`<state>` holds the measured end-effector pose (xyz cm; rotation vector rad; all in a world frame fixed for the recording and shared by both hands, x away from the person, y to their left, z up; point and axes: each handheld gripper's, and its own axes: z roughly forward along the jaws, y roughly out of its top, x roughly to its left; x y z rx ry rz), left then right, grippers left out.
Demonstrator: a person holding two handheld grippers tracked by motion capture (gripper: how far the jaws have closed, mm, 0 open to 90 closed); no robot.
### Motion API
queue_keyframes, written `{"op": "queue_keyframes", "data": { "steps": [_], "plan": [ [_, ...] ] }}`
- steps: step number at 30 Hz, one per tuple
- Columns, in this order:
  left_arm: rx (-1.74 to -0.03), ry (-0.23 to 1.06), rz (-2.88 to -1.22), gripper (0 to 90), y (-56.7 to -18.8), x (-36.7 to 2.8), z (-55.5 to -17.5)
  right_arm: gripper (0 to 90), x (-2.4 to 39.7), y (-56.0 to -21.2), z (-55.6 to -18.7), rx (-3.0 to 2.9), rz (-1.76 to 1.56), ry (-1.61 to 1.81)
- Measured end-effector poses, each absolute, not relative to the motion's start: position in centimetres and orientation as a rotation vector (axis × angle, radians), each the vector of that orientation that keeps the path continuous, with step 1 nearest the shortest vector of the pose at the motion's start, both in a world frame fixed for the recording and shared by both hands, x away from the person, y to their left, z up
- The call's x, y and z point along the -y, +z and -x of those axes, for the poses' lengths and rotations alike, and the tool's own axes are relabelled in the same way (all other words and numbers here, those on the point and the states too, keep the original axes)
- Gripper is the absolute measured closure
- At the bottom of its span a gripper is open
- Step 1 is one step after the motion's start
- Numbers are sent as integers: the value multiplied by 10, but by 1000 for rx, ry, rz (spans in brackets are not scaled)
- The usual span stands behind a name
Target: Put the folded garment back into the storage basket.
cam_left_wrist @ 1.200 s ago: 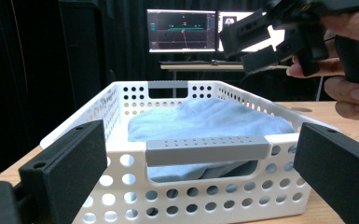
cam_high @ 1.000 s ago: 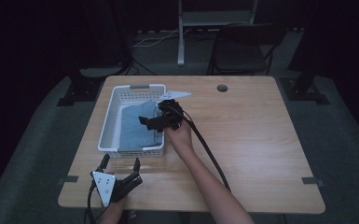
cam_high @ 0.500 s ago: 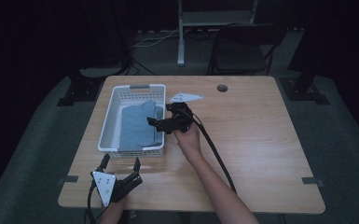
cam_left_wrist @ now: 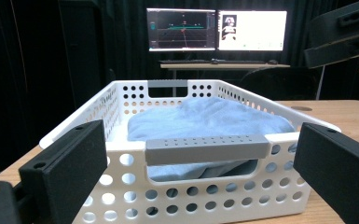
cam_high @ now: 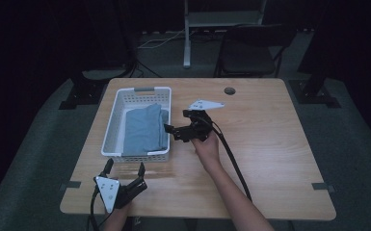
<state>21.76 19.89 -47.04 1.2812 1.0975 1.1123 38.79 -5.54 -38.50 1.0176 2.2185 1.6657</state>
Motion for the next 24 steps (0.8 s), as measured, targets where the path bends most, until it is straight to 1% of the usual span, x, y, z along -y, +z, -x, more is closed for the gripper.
{"op": "queue_keyframes", "data": {
  "steps": [24],
  "plan": [
    [-1100,1115,-1282,35,-470,-199,-217,42,127,-402,-342,-2138,-1067,1693]
  ]
}}
